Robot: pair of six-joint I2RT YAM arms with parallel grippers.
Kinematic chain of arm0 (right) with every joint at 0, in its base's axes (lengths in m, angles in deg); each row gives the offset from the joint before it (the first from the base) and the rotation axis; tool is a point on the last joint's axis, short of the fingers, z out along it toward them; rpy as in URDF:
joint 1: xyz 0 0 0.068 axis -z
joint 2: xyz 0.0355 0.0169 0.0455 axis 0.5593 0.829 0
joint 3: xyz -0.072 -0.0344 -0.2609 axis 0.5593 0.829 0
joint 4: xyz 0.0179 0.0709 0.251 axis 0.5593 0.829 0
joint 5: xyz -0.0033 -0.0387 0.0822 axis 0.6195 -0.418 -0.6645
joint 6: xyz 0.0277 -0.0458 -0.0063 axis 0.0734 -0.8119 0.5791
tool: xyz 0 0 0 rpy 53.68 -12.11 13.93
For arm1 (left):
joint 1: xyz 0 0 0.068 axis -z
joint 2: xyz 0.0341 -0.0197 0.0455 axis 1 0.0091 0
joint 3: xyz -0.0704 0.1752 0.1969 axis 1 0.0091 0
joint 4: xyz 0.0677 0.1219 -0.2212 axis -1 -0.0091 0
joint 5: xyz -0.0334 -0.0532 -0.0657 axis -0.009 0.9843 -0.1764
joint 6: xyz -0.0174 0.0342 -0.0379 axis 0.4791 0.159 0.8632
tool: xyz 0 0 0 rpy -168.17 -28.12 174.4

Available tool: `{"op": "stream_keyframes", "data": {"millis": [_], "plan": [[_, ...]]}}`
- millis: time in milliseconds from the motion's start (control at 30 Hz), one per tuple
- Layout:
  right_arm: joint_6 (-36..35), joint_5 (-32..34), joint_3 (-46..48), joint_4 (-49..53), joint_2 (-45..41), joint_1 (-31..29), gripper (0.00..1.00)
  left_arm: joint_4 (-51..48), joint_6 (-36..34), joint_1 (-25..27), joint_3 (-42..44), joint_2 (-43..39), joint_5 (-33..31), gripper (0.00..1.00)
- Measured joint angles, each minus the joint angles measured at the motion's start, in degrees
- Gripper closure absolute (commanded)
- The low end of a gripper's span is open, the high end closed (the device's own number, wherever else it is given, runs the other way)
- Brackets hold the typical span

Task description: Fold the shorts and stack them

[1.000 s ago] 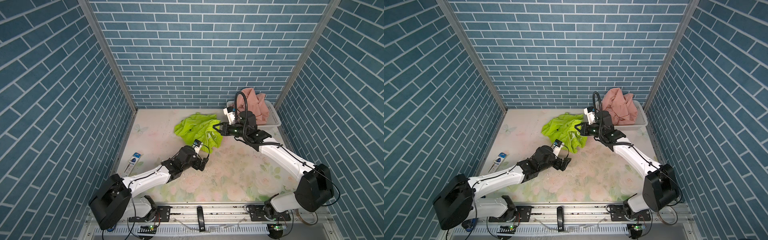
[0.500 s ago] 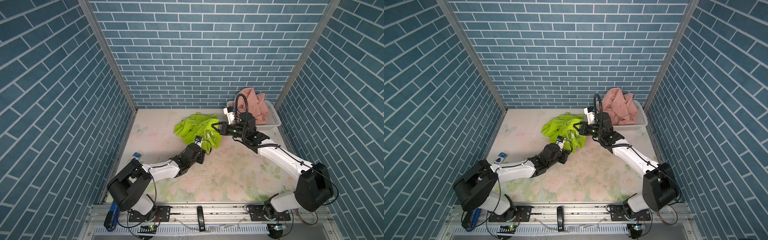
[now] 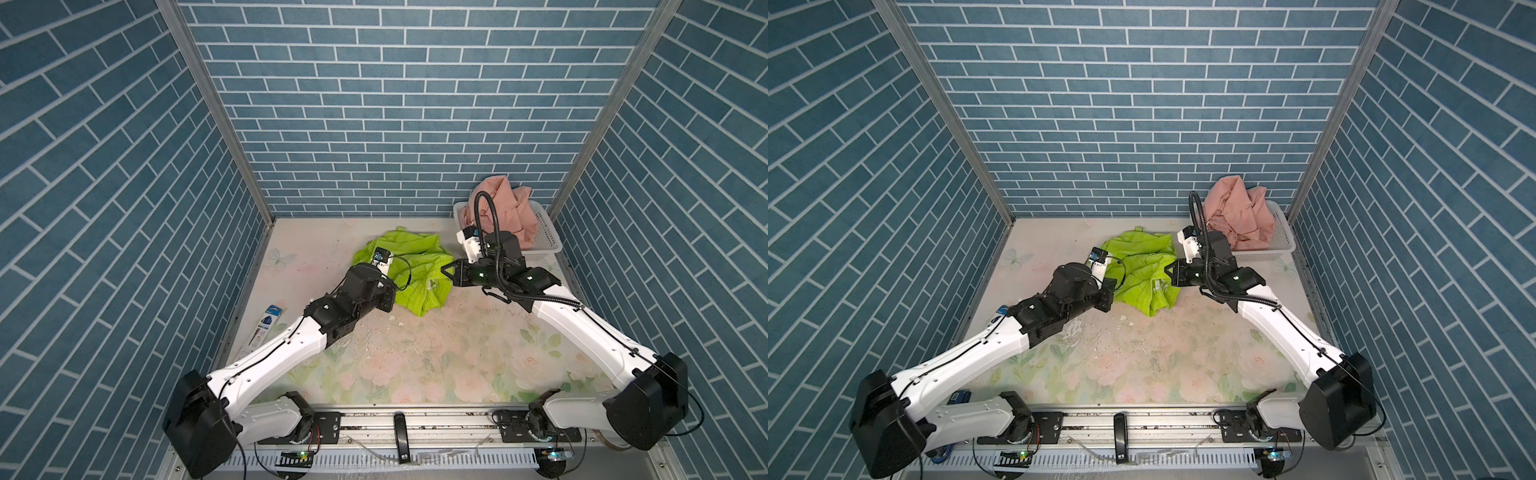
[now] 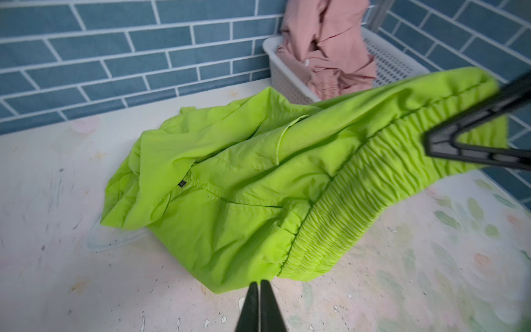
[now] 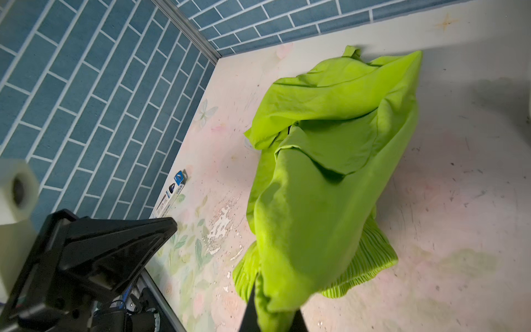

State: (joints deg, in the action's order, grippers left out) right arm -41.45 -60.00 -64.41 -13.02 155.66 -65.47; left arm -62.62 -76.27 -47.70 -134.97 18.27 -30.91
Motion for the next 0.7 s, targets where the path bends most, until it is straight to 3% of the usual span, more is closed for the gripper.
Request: {"op": "stream_keyframes", "data": {"millis": [33, 100, 367, 700], "plan": [[0.1, 0.0, 0.2, 0.5, -0.5, 0.1, 1.0, 1.0, -0.2, 0.4, 1.2, -0.3, 1.2, 0.12], [0.5, -0.2, 1.7, 0.3, -1.4, 0.6, 1.0, 4.1, -0.7, 1.7, 4.6, 0.9, 3.0, 0.01], [6.7, -2.6, 13.6, -7.5, -1.4, 3.0, 1.0, 13.9, -0.9, 6.4, 8.5, 19.2, 3.5, 0.0], [10.8, -4.1, 16.9, -17.2, -1.4, 3.0, 1.0, 21.6, 1.6, 8.5, 6.5, 30.7, 0.1, 0.04]]}}
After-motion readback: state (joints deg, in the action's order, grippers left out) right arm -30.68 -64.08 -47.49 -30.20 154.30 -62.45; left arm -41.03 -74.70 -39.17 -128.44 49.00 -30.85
